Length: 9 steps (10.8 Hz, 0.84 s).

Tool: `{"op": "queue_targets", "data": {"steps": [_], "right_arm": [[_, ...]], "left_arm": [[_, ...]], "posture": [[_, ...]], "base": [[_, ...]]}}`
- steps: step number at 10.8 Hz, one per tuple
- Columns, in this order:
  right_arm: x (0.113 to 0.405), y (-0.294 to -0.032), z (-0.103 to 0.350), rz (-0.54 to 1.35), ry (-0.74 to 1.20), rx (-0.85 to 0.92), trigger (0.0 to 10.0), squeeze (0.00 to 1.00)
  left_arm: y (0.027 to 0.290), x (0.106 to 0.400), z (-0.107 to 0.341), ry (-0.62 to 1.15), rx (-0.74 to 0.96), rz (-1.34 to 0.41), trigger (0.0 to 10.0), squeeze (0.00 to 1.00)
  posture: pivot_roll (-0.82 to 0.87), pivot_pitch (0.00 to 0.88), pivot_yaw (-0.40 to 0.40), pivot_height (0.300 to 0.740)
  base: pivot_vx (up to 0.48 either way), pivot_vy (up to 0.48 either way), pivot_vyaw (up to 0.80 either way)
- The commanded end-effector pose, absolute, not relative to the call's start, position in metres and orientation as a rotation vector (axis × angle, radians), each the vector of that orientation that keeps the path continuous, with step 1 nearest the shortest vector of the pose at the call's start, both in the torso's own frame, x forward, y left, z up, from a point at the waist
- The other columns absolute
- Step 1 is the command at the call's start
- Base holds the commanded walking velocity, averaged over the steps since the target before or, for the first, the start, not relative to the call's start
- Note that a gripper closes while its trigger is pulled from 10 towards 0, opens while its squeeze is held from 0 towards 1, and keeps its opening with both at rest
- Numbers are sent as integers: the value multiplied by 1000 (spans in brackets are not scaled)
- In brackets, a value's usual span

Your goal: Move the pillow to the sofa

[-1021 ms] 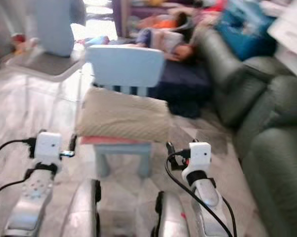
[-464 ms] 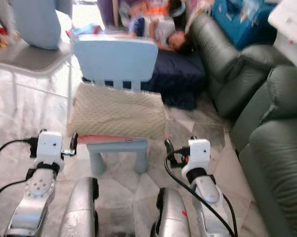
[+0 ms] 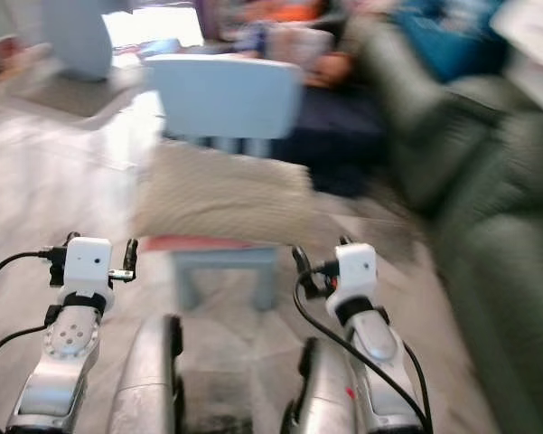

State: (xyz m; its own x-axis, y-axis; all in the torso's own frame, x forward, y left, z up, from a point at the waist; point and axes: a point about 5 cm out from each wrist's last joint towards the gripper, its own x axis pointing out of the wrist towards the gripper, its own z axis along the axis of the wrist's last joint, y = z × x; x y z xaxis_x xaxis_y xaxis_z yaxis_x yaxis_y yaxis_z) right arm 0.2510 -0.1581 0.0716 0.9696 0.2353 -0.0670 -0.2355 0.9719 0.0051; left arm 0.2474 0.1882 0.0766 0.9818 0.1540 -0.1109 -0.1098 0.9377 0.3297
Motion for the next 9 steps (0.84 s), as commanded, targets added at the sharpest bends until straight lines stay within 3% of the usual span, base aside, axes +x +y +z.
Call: {"op": "queue_targets", "data": {"steps": [1, 6, 9], "right_arm": [[251, -160, 70, 236, 72, -7, 10000, 0], [249, -163, 68, 234, 78, -19, 10000, 0], [251, -161, 70, 240, 65, -28, 10000, 0]], "left_arm": [[190, 246, 75, 151, 339, 143, 10000, 0], [188, 248, 75, 149, 337, 127, 10000, 0], [188, 249, 76, 145, 335, 126, 10000, 0]], "posture": [[26, 99, -66, 565], [18, 104, -67, 565], [21, 106, -68, 565]], "base": [[262, 0, 0], [307, 0, 0], [417, 0, 500]]}}
